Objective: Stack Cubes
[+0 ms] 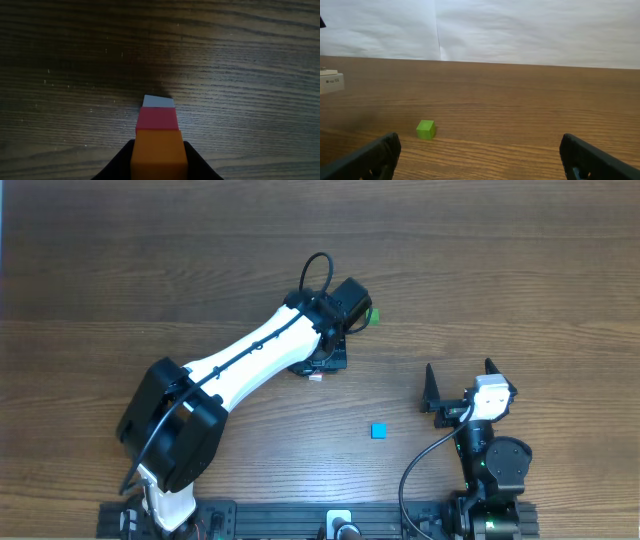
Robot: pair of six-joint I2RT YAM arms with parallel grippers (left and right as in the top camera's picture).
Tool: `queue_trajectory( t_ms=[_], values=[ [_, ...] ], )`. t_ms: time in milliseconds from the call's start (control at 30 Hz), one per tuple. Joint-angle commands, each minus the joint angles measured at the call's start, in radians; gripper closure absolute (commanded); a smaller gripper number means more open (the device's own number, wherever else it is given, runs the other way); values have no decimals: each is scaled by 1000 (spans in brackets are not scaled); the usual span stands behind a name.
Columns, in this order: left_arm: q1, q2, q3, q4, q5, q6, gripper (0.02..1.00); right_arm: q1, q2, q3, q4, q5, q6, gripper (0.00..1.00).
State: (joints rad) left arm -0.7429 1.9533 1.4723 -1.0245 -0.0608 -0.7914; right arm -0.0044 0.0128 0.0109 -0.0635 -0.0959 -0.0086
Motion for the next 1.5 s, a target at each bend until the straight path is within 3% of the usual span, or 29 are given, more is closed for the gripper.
queue_trajectory(
  t_ms=[33, 433, 500, 533, 733, 1167, 1267, 1500],
  values=[
    [5, 11, 16, 3, -19, -10, 720, -5, -6, -6, -1, -8, -7, 9],
    [5, 11, 16, 4, -19, -10, 649, -5, -6, -6, -1, -8, -7, 7],
    [5, 10, 16, 11, -19, -10, 590, -5, -6, -6, -1, -8, -7, 9],
    [5, 9, 16, 16, -19, -9, 544, -5, -6, -6, -1, -8, -7, 9],
    [10, -121, 16, 82, -56, -9, 27, -5, -6, -6, -1, -8, -7, 7],
    [153, -635, -58, 83, -225, 2, 20, -5, -6, -6, -1, -8, -7, 7],
    [248, -792, -169, 163, -192, 67, 20, -5, -6, -6, -1, -8, -7, 9],
    [528, -1208, -571, 548, 3, 328, 25, -5, -6, -6, -1, -8, -7, 7]
  ],
)
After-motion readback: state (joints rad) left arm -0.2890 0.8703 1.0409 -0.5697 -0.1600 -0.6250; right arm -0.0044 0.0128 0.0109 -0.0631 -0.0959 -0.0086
